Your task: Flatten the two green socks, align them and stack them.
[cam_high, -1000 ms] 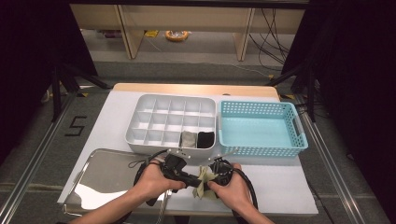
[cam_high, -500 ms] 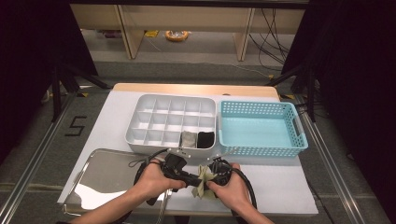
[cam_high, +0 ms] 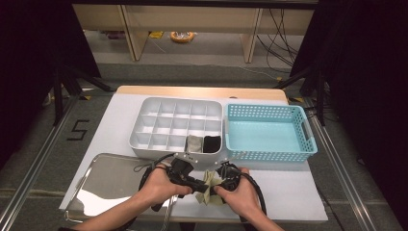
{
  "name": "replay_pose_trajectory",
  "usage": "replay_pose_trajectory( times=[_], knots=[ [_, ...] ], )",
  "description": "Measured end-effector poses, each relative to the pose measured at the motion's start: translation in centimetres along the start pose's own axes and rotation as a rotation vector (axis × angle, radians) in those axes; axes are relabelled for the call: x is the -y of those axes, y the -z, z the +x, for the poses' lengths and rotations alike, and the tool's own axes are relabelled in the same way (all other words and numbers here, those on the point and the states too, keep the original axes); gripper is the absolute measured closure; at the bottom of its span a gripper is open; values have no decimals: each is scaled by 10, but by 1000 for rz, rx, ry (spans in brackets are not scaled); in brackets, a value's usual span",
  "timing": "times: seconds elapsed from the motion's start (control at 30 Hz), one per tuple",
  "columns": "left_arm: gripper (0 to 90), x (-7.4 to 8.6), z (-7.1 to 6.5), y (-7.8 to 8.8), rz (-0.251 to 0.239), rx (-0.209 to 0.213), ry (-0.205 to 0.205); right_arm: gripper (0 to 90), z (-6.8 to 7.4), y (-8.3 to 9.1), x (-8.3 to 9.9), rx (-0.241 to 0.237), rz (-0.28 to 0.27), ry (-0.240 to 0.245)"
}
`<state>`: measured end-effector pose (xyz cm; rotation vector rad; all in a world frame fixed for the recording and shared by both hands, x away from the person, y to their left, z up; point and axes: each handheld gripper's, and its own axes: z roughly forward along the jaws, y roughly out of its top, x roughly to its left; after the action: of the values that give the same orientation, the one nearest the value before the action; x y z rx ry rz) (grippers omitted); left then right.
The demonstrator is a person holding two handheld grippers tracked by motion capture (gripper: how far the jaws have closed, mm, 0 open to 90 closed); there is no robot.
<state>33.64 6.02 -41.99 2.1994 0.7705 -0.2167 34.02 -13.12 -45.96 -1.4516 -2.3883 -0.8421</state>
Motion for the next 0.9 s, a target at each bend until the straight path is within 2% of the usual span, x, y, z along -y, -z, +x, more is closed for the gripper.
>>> replay_pose_trajectory(
  times=[0.1,0.17,0.2,0.23,0.27,0.3,0.33,0.37,0.43,0.5,0.57,0.6,0.63,0.67,0.73,0.8,0.83,0.9],
  knots=[
    [824,0,2,-4,7,-2,6,898,-5,22,6,38,-44,-14],
    [824,0,3,-8,6,3,11,893,-11,35,10,64,-81,-4],
    [824,0,3,-9,8,1,10,892,-14,43,14,70,-104,-14],
    [824,-1,3,-10,5,1,10,891,-14,49,17,67,-110,-72],
    [824,-2,3,-10,17,-7,6,888,-21,52,19,74,-135,-27],
    [824,-2,3,-13,8,-3,8,887,-21,56,22,76,-141,-69],
    [824,-3,3,-14,10,-3,11,886,-28,60,24,91,-161,-41],
    [824,-4,3,-15,17,-8,-1,885,-29,62,26,96,-159,-62],
    [824,-5,1,-18,21,-6,4,877,-33,64,29,103,-175,-62],
    [824,-5,0,-20,24,-6,5,866,-35,63,31,92,-170,-75],
    [824,-5,-1,-21,26,-7,5,856,-36,62,33,105,-169,-80],
    [823,-5,-1,-22,24,-5,5,847,-36,61,33,92,-164,-107],
    [824,-5,-1,-22,23,-5,5,836,-37,62,34,105,-169,-99],
    [824,-5,-1,-22,25,-5,3,816,-38,61,34,106,-161,-104],
    [824,-4,0,-22,23,-4,6,772,-37,60,33,69,-140,-136],
    [823,-5,0,-22,23,-8,7,755,-36,57,32,84,-126,-120],
    [824,-4,0,-22,17,-2,9,754,-36,55,32,91,-120,-120],
    [824,-5,-1,-20,32,-17,1,778,-38,50,31,94,-101,-128]
  ],
)
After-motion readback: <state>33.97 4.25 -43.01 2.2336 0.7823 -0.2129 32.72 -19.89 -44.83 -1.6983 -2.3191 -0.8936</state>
